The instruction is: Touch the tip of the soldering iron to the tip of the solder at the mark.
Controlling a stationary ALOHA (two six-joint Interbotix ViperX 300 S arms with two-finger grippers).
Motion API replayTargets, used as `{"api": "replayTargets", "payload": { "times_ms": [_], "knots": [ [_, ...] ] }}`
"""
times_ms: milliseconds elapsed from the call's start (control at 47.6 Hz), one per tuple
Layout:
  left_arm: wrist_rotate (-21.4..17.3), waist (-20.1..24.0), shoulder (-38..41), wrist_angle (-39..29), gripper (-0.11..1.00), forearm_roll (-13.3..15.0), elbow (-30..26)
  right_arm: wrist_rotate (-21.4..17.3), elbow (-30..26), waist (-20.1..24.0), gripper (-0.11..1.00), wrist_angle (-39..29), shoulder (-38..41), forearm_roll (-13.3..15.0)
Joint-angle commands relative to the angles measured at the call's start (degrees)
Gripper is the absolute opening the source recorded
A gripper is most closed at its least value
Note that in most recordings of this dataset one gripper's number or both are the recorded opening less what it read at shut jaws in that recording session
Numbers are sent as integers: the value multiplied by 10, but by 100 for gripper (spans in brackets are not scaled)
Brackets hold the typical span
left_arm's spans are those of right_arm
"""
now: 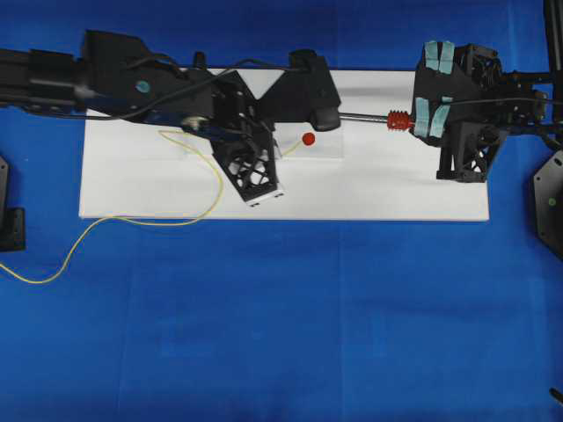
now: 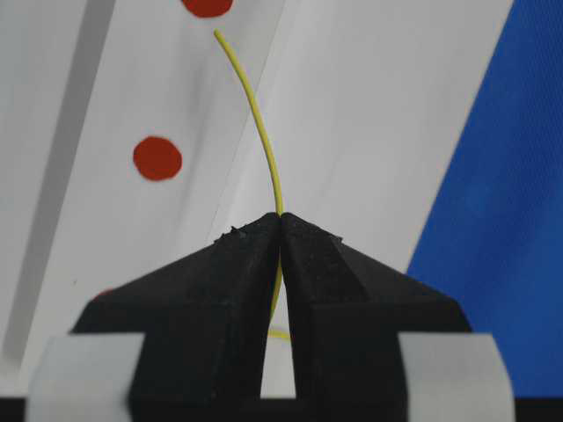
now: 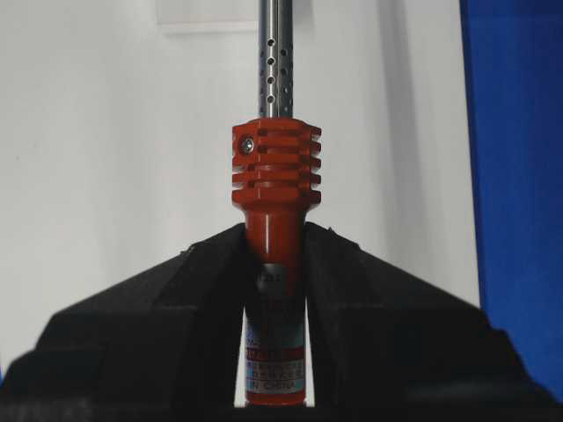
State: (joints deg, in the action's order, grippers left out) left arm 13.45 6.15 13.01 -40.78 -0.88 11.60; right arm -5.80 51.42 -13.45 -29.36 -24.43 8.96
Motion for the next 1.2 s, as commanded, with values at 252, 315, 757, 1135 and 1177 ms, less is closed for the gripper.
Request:
{"api": "replayTargets", "payload": {
  "times_ms": [252,315,757,1135,1177],
  "knots": [
    [1,7,4,10,1,-2,-18,-1,4,-3,6,15,-2,2],
    [0,7,5,10,1,-2,-19,-1,4,-3,6,17,-1,2],
    [0,6,8,10,1,-2,-22,-1,4,-3,6,18,11,2],
    [0,6,13,7,1,-2,-28,-1,0,-3,6,18,25,2],
    [0,6,13,7,1,-2,-27,-1,0,-3,6,18,28,2]
  ]
}}
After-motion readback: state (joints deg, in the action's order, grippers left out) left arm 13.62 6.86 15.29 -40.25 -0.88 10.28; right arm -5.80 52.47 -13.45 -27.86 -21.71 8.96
